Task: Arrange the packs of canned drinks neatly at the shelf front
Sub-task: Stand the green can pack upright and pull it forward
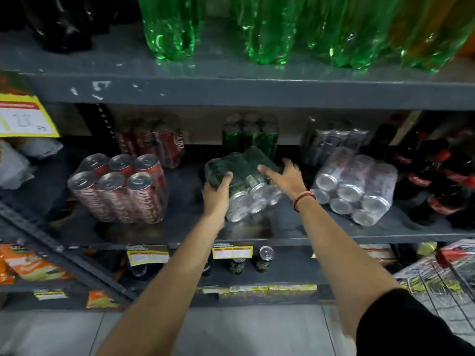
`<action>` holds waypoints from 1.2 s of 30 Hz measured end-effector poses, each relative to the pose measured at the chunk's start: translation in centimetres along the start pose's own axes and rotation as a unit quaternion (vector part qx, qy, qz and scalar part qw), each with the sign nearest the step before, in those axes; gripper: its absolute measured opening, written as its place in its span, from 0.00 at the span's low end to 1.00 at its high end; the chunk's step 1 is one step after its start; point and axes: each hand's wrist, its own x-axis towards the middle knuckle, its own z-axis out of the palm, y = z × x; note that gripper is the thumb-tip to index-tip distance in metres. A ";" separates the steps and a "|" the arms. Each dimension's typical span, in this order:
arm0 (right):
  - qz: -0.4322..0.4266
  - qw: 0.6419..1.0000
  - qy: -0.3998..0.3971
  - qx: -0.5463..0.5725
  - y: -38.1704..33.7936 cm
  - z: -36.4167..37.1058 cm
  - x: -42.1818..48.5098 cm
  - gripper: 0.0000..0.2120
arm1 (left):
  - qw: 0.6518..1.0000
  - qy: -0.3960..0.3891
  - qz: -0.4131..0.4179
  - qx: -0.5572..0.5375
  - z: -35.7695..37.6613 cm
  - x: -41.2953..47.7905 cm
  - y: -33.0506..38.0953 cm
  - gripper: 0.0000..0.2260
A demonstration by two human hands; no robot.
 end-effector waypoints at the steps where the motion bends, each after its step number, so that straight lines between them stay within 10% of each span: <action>1: 0.032 0.998 -0.039 0.048 0.3 -0.4 0.0 0.45 | 1.000 -0.004 -0.011 -0.003 0.5 0.5 0.1 0.38; 5: 0.063 0.988 -0.071 0.125 0.9 -0.9 0.1 0.39 | 1.000 0.010 -0.019 -0.005 1.3 1.2 -0.8 0.47; 10: 0.015 0.994 -0.053 0.094 2.2 -0.5 0.3 0.26 | 0.999 0.039 0.024 -0.004 1.4 1.2 -1.6 0.35; 16: -0.045 0.993 0.041 0.099 5.4 0.2 -2.0 0.29 | 0.992 -0.037 0.117 0.016 0.7 0.9 -1.8 0.20; 29: -0.168 0.967 0.052 0.184 11.1 3.6 -10.3 0.36 | 0.952 -0.152 0.247 0.096 -4.2 -3.8 -5.4 0.35; 36: -0.161 0.981 0.025 0.107 11.3 3.5 -7.6 0.34 | 0.964 -0.079 0.236 0.098 -3.9 -2.3 -7.0 0.34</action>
